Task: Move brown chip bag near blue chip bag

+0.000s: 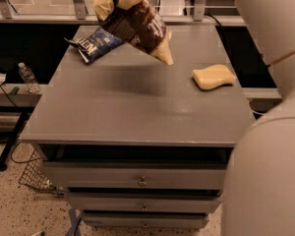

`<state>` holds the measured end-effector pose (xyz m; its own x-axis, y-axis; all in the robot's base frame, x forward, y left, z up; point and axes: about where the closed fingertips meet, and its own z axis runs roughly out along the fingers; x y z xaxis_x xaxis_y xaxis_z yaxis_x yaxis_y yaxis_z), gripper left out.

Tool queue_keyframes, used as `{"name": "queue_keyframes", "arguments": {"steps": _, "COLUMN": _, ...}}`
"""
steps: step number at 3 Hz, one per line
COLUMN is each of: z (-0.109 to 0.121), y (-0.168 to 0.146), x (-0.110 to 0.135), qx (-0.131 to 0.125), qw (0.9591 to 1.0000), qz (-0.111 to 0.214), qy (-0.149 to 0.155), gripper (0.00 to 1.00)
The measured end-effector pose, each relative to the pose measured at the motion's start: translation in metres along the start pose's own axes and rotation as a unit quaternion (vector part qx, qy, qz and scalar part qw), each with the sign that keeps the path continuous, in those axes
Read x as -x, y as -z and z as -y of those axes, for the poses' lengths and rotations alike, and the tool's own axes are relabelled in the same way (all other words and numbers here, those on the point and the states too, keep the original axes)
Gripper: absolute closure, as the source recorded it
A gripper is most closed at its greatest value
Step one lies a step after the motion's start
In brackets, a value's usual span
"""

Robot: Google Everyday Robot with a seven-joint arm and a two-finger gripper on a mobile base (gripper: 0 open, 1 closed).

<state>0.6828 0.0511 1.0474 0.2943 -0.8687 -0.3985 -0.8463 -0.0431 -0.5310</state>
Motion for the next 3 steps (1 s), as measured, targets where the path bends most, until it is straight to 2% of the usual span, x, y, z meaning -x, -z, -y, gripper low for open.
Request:
{"name": "queue_keyframes", "arguments": {"steps": 1, "z": 0.031, "y": -0.007, "x": -0.016, "qx": -0.009, "qw": 0.9998, "qz": -0.016, "qy": 0.007, "gripper": 1.00}}
{"name": "queue_keyframes", "arguments": {"steps": 2, "z": 0.053, "y": -0.030, "x": -0.027, "qx": -0.012, "qw": 0.9998, "qz": -0.015, "qy": 0.003, "gripper": 1.00}}
{"name": "queue_keyframes", "arguments": {"steps": 3, "z": 0.064, "y": -0.058, "x": -0.023, "qx": -0.019, "qw": 0.9991, "qz": -0.036, "qy": 0.008, "gripper": 1.00}}
